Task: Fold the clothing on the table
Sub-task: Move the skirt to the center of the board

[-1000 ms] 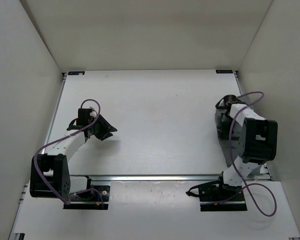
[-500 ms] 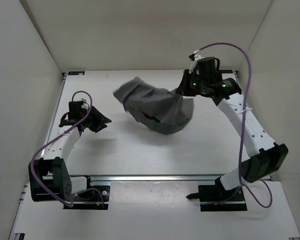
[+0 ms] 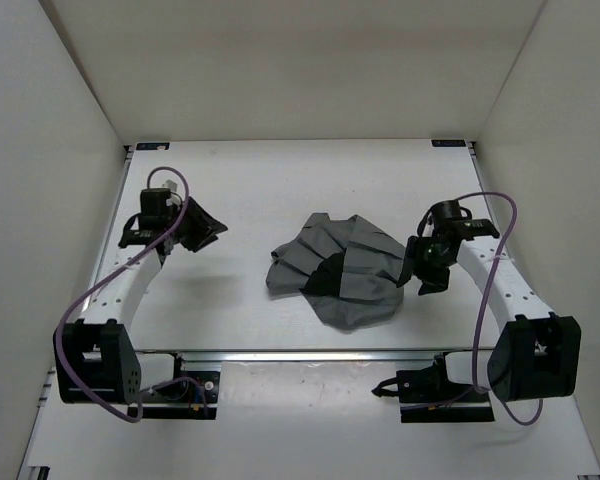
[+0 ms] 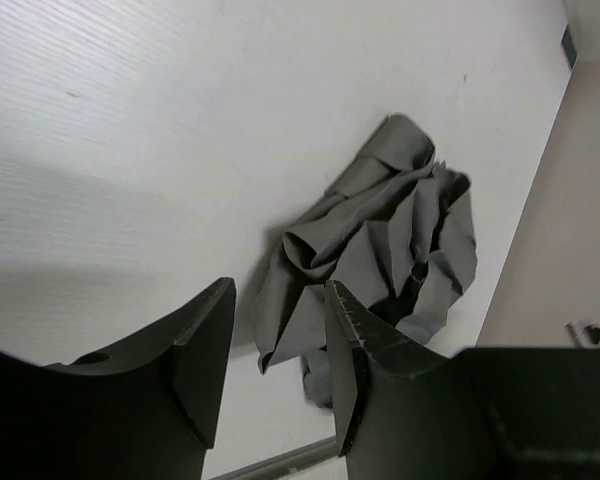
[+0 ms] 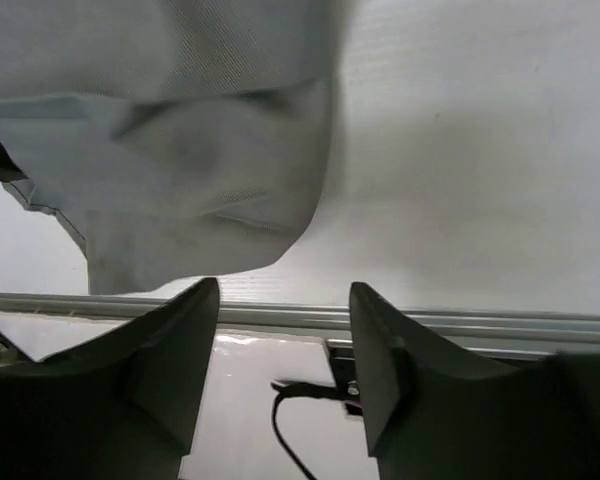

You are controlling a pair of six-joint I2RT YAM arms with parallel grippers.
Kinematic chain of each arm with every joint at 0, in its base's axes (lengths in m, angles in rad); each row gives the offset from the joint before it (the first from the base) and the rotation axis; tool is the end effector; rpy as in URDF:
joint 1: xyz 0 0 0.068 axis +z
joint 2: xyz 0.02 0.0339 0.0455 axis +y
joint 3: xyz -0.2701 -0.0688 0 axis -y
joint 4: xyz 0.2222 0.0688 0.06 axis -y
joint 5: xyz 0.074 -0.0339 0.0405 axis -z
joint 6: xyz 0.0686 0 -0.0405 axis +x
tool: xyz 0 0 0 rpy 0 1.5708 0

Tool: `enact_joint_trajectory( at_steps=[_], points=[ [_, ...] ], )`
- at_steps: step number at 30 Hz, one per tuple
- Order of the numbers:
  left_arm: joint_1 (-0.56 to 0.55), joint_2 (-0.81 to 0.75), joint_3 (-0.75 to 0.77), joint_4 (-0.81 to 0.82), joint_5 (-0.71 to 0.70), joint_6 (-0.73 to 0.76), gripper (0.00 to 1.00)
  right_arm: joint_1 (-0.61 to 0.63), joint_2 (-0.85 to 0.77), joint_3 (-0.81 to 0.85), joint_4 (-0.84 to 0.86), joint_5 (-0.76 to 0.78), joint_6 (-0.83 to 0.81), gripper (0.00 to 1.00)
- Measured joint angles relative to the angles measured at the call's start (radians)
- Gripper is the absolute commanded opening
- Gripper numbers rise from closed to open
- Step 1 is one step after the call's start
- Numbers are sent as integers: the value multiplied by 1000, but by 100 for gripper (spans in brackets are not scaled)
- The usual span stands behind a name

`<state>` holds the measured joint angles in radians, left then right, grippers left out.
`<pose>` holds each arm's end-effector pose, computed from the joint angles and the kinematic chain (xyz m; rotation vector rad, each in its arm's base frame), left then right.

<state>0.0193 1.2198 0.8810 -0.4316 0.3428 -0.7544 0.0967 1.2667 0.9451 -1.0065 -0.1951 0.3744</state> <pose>0.2565 -0.0181 0.2533 -0.7448 2.2954 -0.7546 0.2006 0.0328 0.2207 0.3708 2.9063 0.3622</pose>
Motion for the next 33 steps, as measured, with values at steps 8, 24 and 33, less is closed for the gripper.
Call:
enact_joint_trajectory(
  at_steps=[8, 24, 33],
  points=[
    [-247, 256, 49, 86, -13, -58, 55, 0, 61, 107, 126, -50, -16, 62],
    [-424, 692, 276, 132, -6, -159, 0, -50, 595, 340, 292, -90, 1, 0],
    [-338, 700, 462, 187, 105, -190, 0, -49, 565, 681, 299, -195, -20, 1]
  ],
)
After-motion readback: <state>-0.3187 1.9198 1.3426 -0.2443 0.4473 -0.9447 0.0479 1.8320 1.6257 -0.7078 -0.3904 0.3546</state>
